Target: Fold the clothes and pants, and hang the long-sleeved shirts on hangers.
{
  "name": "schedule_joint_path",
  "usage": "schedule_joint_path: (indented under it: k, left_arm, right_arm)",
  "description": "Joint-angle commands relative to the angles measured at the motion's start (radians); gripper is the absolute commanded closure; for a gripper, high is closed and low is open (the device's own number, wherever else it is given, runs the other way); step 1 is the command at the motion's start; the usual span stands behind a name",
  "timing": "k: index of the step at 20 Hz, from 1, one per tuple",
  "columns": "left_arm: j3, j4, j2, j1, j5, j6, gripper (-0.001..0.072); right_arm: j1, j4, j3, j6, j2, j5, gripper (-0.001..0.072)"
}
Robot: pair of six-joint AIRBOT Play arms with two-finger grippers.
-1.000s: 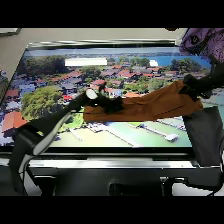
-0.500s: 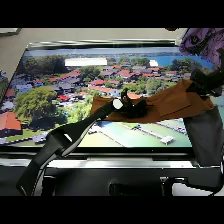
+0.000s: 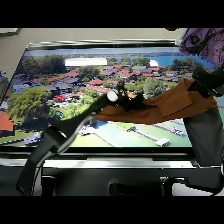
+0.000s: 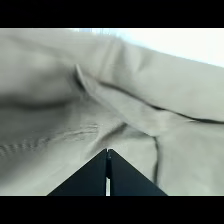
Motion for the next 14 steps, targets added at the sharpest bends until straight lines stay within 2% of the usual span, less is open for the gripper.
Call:
schedule_joint_path:
  k: [1, 4, 6, 8, 11, 14]
  left_arm:
    - [0.002, 0.283, 0.141, 0.150, -0.276, 0.022, 0.0691]
    - [0.002, 0.602, 0.304, 0.304, -0.536, 0.078, 0.0690]
    - [0.002, 0.728, 0.394, 0.399, -0.637, 0.141, 0.0689]
    - [0.002, 0.776, 0.460, 0.490, -0.690, 0.181, 0.0689]
    - [-0.002, 0.776, 0.516, 0.598, -0.729, 0.188, 0.0688]
    - [-0.010, 0.776, 0.528, 0.659, -0.756, 0.188, 0.0688]
  right_arm:
    - [0.063, 0.013, 0.001, 0.100, 0.001, 0.005, 0.0677]
    - [0.198, 0.000, 0.001, 0.248, 0.001, 0.034, 0.0677]
    - [0.311, -0.010, 0.001, 0.343, 0.001, 0.082, 0.0677]
    - [0.425, -0.032, 0.001, 0.431, 0.000, 0.156, 0.0678]
    - [0.562, -0.060, 0.001, 0.550, -0.026, 0.249, 0.0678]
    - [0.650, -0.056, 0.001, 0.609, -0.080, 0.320, 0.0678]
